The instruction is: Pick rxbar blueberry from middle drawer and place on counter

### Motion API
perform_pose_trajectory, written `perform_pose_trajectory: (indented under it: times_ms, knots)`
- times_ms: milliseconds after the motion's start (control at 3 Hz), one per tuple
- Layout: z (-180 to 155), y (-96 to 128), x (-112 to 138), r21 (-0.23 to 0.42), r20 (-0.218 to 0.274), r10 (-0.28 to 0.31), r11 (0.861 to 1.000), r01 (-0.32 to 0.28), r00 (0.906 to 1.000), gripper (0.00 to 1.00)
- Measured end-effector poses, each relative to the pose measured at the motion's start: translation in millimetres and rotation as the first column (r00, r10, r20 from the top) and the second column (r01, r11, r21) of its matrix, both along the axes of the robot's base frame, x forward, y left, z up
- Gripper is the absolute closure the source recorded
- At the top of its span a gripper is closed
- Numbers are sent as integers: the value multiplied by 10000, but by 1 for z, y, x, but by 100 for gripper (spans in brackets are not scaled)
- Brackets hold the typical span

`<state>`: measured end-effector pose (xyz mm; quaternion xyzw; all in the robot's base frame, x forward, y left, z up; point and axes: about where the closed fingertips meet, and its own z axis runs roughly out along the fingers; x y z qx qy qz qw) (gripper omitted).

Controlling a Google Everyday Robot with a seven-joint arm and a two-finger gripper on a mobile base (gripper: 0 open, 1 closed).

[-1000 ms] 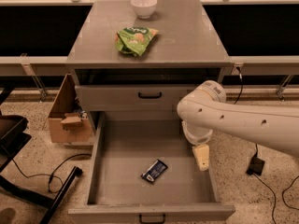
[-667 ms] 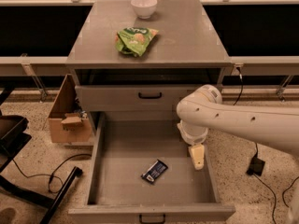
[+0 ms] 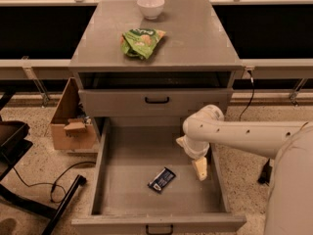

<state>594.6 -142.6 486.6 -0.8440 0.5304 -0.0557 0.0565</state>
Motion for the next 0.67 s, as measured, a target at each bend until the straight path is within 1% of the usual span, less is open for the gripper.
perform_pose_trajectory:
  times_ms: [333,667]
  knots:
    - [-51,7,1,529,20,995,9936,-995,9950,0]
    - [-79,14,0,852,-108,1707,9819,-1692,9853,0]
